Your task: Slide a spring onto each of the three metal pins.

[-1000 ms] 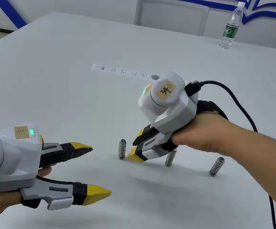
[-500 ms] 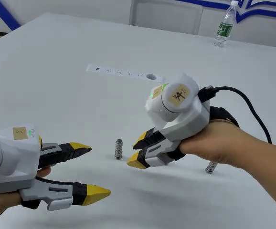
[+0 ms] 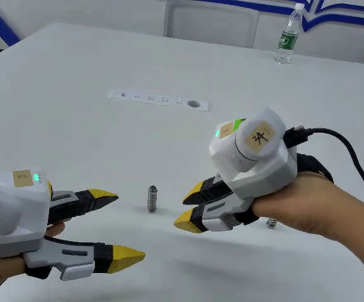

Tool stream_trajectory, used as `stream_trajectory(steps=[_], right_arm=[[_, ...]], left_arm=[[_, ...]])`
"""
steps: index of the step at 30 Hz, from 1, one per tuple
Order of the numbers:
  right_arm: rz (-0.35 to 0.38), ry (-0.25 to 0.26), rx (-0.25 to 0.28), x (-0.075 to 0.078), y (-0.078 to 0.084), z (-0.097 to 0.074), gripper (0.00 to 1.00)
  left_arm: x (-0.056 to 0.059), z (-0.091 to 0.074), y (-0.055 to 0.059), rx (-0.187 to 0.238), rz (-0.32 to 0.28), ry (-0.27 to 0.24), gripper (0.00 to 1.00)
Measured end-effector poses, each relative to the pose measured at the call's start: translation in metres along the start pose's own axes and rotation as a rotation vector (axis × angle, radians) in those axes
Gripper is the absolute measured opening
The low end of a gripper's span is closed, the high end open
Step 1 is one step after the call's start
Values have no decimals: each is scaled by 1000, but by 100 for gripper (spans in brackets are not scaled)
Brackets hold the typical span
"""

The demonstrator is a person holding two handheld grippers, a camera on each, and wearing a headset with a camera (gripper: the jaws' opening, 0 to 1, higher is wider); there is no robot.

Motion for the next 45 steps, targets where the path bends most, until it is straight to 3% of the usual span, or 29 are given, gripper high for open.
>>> stream_trajectory(steps=[10,26,37,45], right_arm=[[49,18,17,-3,20,-13,24],[159,91,56,10,58,-44,24],[237,131,72,11,94,-59,26],[286,182,95,20,116,-72,29]], left_arm=[[1,1,-1,-1,0,0,71],[5,2,-3,-1,0,10,72],[6,1,-5,1,-4,12,73],[7,3,-4,-3,-5,14,73]])
Point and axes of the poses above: the centre of the closed fingertips' face, and the gripper's own axes: z roughly forward along the fingers, x roughly to its right, y roughly out of its underside, the point moved 1 cm from there along -z, roughly backward along the fingers, and after that the axes turned 6 degrees about -x, right-handed, at the moved point
